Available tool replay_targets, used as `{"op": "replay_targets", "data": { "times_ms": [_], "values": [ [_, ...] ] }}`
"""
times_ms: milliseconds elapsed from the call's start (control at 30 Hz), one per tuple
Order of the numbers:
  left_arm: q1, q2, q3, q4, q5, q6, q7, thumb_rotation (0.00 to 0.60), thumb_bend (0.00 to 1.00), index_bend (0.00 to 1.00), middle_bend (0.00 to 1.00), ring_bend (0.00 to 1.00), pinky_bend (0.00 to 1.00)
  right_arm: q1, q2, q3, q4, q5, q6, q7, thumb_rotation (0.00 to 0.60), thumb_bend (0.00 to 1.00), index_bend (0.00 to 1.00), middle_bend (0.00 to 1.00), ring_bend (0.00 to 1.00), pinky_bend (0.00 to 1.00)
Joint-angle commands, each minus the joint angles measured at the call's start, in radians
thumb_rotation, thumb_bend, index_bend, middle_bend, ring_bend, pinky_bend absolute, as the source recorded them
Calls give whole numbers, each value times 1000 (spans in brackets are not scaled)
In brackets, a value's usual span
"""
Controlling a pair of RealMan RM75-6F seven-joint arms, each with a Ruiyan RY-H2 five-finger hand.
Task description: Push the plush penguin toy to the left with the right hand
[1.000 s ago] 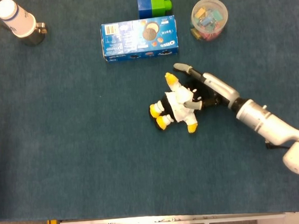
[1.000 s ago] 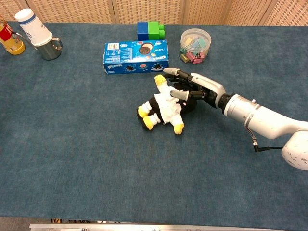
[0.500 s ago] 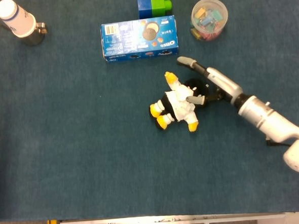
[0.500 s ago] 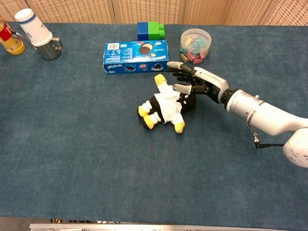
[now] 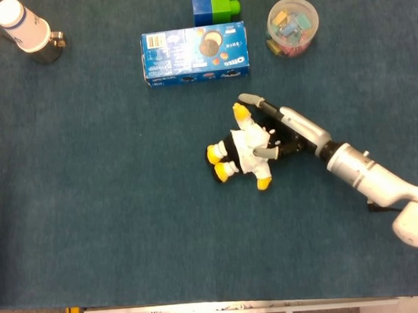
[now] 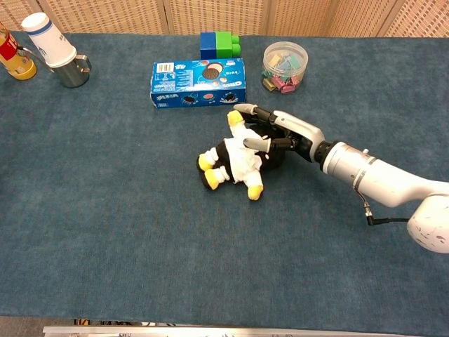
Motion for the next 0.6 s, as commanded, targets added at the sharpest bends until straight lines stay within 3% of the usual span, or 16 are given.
{"op": "replay_targets", "data": {
  "times_ms": [33, 233, 433, 500, 600],
  "values": [
    [-1, -2, 0, 1, 2, 0, -1, 600, 339, 256, 268, 215, 138, -22, 20, -14, -27, -7, 28, -11, 313, 0, 21, 75, 0, 0],
    [-6, -8, 0, 3, 8, -5, -3, 600, 339, 256, 268, 215, 138, -61, 78, -19, -85, -8, 92, -41, 313, 0, 21, 75, 0, 0],
    [-7, -5, -3, -2, 12, 2, -4, 600, 340, 256, 268, 215, 138, -102, 207, -22, -189, -9, 159, -162, 321, 0, 21, 75, 0, 0],
    [-8, -6, -5, -5, 13, 3, 0, 600, 340, 256, 268, 216, 138, -120, 260, -24, -225, -9, 182, -275, 347, 0, 21, 75, 0, 0],
    [-11, -11, -3, -7, 19, 1, 9, 600, 340, 256, 268, 216, 138, -155, 331, -17, -281, 6, 222, -465, 457, 0, 21, 75, 0, 0]
  ]
}}
